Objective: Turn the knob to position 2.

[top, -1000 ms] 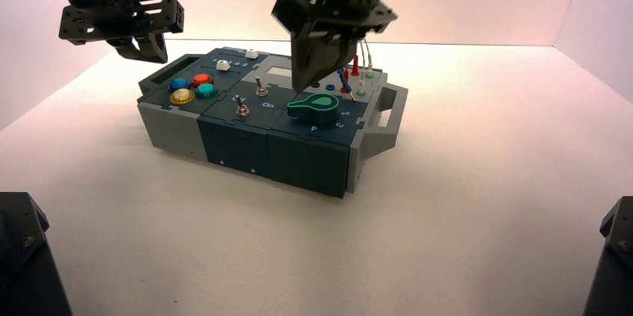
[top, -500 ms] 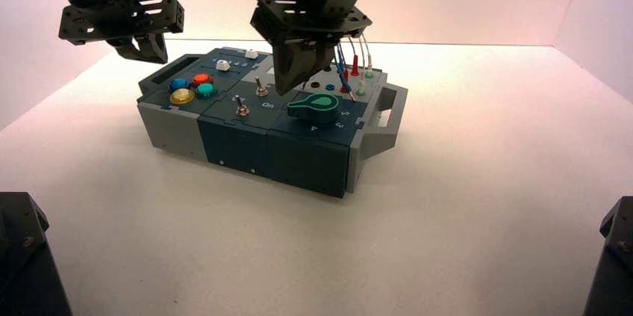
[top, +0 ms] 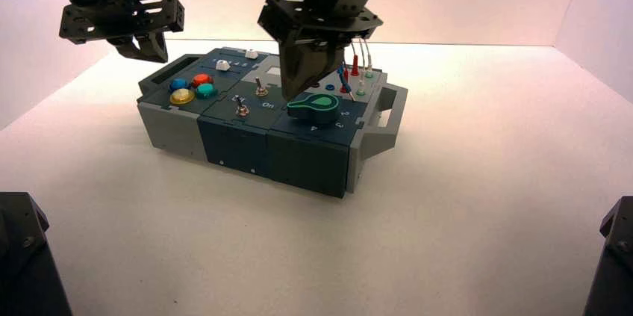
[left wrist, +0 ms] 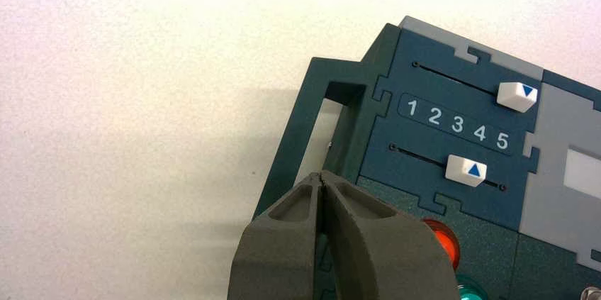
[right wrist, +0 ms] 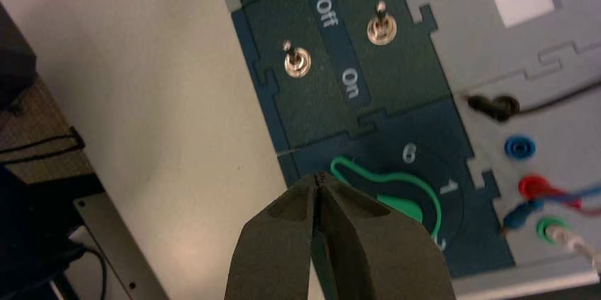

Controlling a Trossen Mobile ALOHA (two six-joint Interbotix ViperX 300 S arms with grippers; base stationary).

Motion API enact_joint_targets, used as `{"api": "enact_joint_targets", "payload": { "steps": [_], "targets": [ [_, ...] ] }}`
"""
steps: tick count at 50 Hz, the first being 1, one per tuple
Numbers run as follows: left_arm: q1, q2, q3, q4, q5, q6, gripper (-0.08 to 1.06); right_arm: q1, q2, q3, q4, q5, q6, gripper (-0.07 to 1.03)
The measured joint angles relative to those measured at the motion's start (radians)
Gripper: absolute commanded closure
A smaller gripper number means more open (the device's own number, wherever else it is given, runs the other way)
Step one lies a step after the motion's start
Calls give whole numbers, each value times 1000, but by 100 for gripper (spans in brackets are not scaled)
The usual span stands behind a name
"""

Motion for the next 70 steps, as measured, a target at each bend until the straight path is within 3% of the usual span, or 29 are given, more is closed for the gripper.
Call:
{"api": "enact_joint_targets", "payload": {
  "steps": [24, 70],
  "targets": [
    [2, 0, 0, 0, 2, 0, 101, 25, 5, 34, 21, -28, 0, 99],
    [2, 0, -2, 0, 21, -2, 101, 25, 195, -144, -5, -23, 0, 99]
  ]
}}
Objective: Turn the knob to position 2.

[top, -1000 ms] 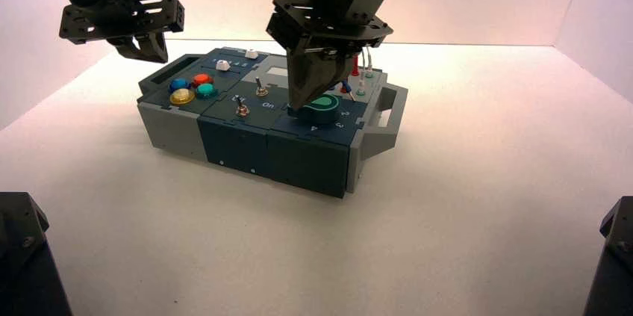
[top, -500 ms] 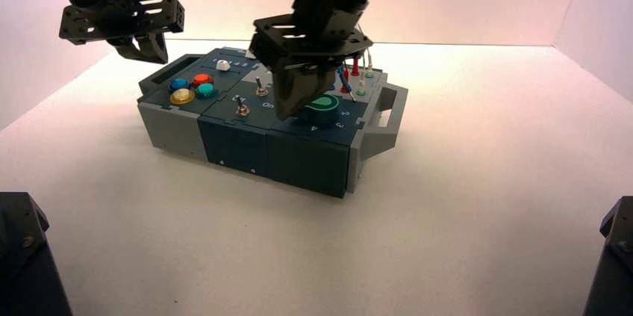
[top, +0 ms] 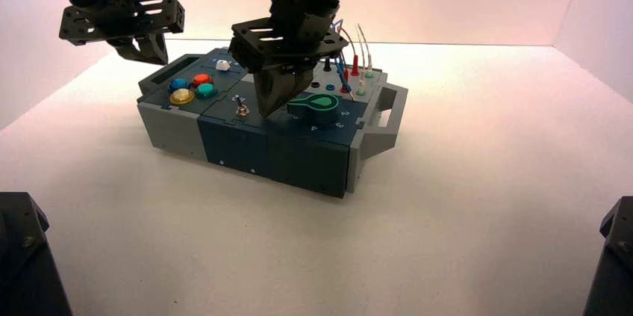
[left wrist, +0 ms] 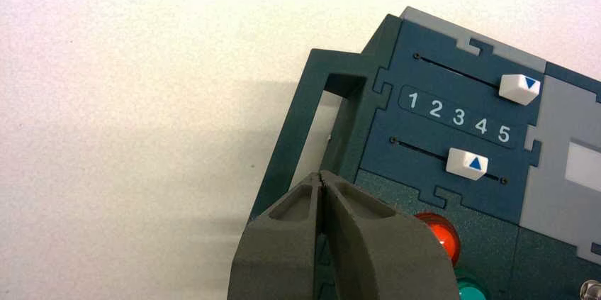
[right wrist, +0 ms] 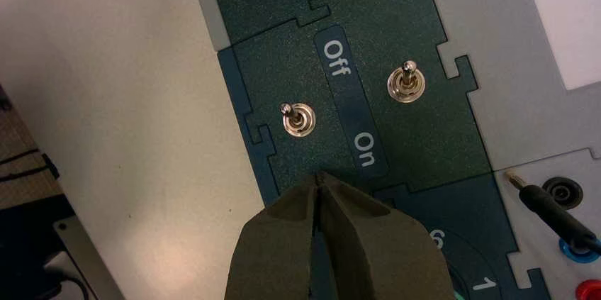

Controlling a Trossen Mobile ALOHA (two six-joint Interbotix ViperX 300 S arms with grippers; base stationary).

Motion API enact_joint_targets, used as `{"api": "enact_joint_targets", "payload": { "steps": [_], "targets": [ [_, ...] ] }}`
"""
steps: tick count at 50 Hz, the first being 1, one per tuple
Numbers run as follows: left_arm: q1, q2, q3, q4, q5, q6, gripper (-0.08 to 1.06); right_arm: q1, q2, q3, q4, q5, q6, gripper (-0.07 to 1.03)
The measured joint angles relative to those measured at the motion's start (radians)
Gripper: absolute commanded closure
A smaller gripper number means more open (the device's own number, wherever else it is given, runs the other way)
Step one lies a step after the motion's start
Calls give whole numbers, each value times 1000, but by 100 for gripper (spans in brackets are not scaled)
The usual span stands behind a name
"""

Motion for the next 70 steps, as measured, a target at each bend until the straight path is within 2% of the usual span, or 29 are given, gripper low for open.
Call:
{"api": "enact_joint_targets", "payload": {
  "steps": [10, 26, 36, 55, 70],
  "targets": [
    [0, 0, -5, -2, 2, 0, 101, 0, -11, 12, -3, 3, 0, 99],
    [0, 0, -5, 0, 3, 0, 101, 0, -86, 101, -3, -6, 0, 99],
    [0, 0, -6, -2, 8, 0, 101, -14, -91, 101, -9, -18, 0, 99],
    [0, -2, -6, -2, 11, 0, 101, -109, -91, 98, -26, -29, 0, 99],
    [0, -2, -6, 0, 14, 0, 101, -117, -89, 95, -37, -26, 3, 99]
  ]
}}
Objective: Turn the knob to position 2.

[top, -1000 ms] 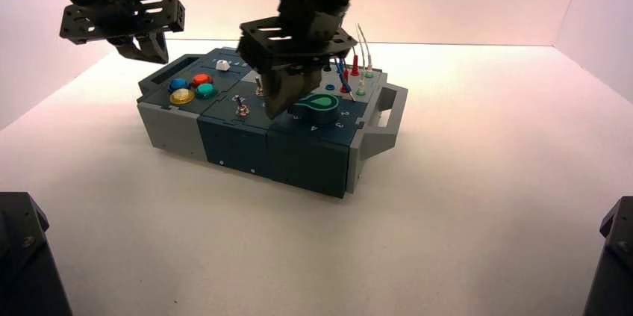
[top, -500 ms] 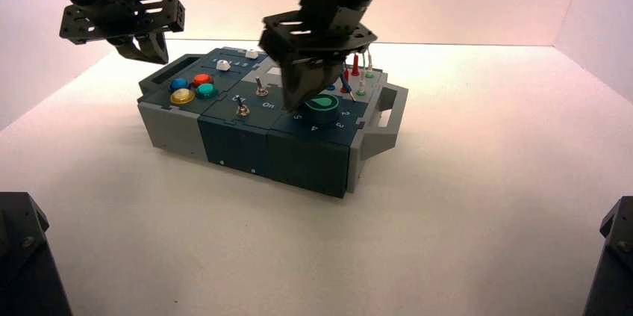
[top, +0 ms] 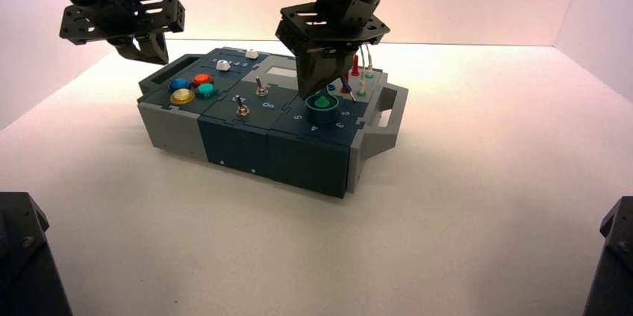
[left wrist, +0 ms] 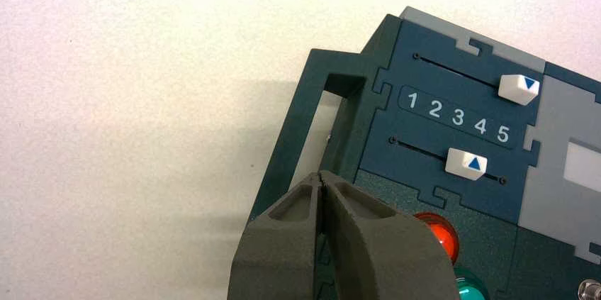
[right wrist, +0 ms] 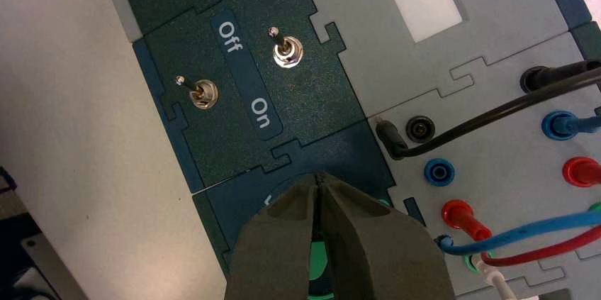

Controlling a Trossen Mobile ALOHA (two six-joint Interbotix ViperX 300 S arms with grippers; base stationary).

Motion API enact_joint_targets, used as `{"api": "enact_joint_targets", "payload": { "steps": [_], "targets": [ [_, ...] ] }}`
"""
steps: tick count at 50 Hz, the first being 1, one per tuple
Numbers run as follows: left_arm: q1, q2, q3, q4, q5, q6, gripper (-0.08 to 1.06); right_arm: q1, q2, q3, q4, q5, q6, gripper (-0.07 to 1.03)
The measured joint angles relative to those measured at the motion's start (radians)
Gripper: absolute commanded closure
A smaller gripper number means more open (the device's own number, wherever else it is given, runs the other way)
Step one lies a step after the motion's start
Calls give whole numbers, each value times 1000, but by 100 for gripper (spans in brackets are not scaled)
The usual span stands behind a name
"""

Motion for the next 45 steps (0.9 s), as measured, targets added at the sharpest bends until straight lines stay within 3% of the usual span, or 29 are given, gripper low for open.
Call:
{"api": "enact_joint_targets", "payload": {
  "steps": [13, 28, 45],
  "targets": [
    [0, 2, 0, 0, 3, 0, 101, -5, 6, -3, -5, -2, 0, 99],
    [0, 2, 0, -2, 3, 0, 100, -91, 6, -3, -9, 5, -3, 99],
    [-2, 2, -3, 0, 8, 0, 101, -91, 18, -3, -11, 3, 0, 99]
  ]
}}
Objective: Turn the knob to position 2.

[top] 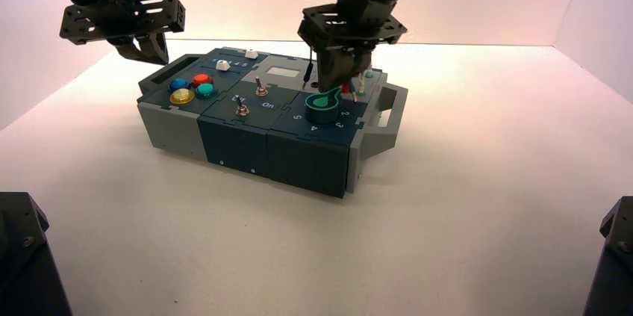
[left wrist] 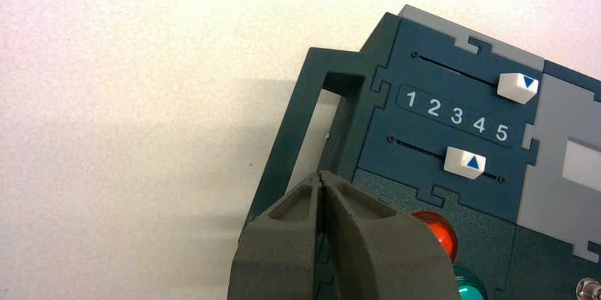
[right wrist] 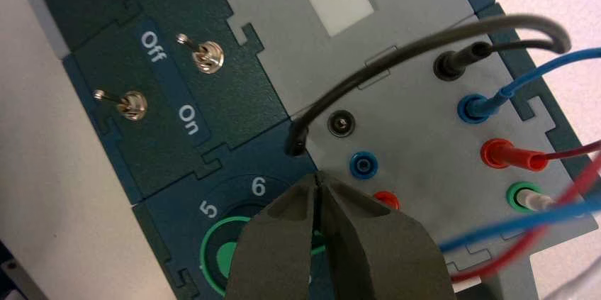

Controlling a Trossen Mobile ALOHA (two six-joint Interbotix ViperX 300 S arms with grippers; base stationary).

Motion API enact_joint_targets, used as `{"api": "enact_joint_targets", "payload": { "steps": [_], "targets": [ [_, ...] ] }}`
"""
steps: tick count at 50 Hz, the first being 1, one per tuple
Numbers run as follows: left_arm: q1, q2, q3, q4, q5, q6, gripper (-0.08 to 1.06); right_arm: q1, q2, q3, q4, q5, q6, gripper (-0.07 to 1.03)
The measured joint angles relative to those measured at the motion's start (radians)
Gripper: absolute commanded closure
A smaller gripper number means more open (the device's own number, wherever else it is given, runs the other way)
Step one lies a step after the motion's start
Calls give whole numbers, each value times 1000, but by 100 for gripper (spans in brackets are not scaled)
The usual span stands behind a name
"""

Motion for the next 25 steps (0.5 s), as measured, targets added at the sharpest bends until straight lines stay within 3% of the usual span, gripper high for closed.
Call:
{"api": "enact_joint_targets", "payload": {
  "steps": [25],
  "targets": [
    [0, -2, -5, 0, 3, 0, 101, 2, -6, 18, 0, 0, -3, 99]
  ]
}}
